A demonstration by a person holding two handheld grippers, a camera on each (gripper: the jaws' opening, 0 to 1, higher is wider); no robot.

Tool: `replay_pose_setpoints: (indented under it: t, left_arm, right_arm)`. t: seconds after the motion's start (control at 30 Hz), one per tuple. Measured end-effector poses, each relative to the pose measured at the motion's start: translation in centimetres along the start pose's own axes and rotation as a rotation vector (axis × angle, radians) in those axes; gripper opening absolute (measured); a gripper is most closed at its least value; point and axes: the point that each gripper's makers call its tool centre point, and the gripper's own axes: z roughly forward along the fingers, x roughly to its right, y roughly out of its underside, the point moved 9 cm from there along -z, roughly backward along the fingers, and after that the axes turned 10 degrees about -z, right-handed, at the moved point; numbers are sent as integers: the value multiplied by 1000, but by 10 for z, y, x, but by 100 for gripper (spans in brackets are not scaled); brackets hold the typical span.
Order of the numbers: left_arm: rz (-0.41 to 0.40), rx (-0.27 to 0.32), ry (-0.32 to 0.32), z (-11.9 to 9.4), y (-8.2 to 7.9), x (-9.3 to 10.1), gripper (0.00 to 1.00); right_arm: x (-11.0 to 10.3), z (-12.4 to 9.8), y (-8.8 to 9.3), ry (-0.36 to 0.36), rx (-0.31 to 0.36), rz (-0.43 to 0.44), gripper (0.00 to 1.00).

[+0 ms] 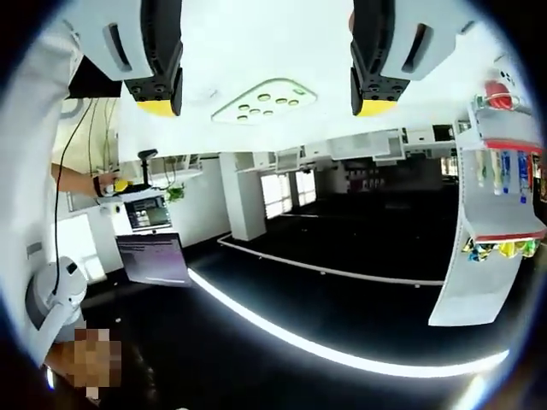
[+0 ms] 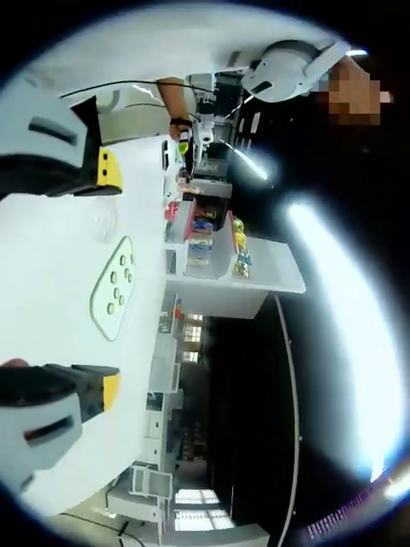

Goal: Open the petri dish lid, add cucumber slices into the petri dish, and close the lid

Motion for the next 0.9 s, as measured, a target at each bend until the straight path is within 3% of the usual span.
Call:
replay_pose_setpoints:
  t: [0.2, 0.67, 0.9]
  left_arm:
    - [-12, -26, 62, 5, 4, 3, 81]
    - [-13, -153, 229, 29, 19, 7, 81]
    - [-10, -204, 274, 45, 26, 8, 82]
  right_arm:
    - [-5, 12, -1, -67, -10, -12, 80]
    - [-12, 45, 6, -278, -45, 0, 80]
    - [-10, 59, 12, -324, -63, -9, 80]
